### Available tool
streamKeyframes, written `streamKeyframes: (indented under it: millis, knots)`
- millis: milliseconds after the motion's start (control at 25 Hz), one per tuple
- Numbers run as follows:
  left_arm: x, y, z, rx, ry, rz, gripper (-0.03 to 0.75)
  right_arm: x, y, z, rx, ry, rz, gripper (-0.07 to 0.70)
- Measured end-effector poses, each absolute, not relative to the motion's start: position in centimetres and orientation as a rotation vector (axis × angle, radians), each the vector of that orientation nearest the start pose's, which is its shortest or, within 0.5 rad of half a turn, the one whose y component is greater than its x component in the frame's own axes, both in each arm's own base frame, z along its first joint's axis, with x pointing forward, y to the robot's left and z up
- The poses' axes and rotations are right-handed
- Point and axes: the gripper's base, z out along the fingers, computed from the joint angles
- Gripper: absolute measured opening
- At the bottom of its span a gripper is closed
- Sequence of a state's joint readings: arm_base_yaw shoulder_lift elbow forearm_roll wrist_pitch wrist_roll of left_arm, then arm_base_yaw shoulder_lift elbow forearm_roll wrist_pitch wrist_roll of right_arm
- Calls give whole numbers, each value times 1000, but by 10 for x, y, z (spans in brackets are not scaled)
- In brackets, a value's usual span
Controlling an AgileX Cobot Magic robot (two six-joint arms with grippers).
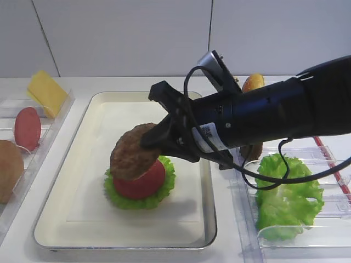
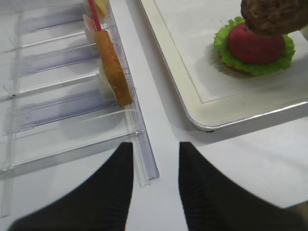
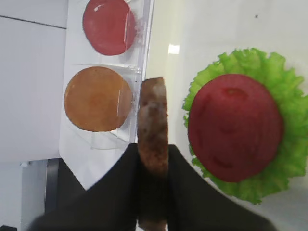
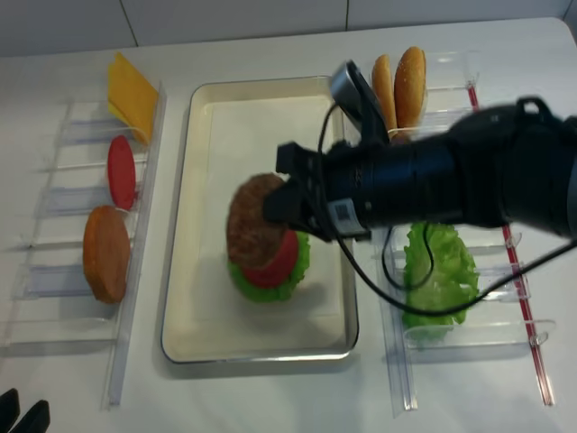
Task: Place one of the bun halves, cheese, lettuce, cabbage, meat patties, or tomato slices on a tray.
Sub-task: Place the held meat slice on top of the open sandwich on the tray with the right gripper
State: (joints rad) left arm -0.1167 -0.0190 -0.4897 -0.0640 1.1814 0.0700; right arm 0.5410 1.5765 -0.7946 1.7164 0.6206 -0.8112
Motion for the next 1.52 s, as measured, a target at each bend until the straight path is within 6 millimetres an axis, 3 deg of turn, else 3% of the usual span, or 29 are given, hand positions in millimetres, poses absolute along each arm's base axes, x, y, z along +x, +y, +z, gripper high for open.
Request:
streamKeyframes:
  millis: [280,640,1040,1320,1520]
  knots:
    - [-13,-4,265,209,2146,-105,224,241,201,213,145,2452,1372,130]
    - [-13,-4,265,209,2146,-105,224,243,209,185,123,2549,1413,129]
    - [-13,-4,265,209,2146,-105,224,254,211,198,98,2490,1428,129]
    - [-13,-4,265,209,2146,-105,224,259,215,183,114,2534,1437,129]
    - [-13,-4,265,209,2146,-105,224,264,219,186,98,2521,1465,129]
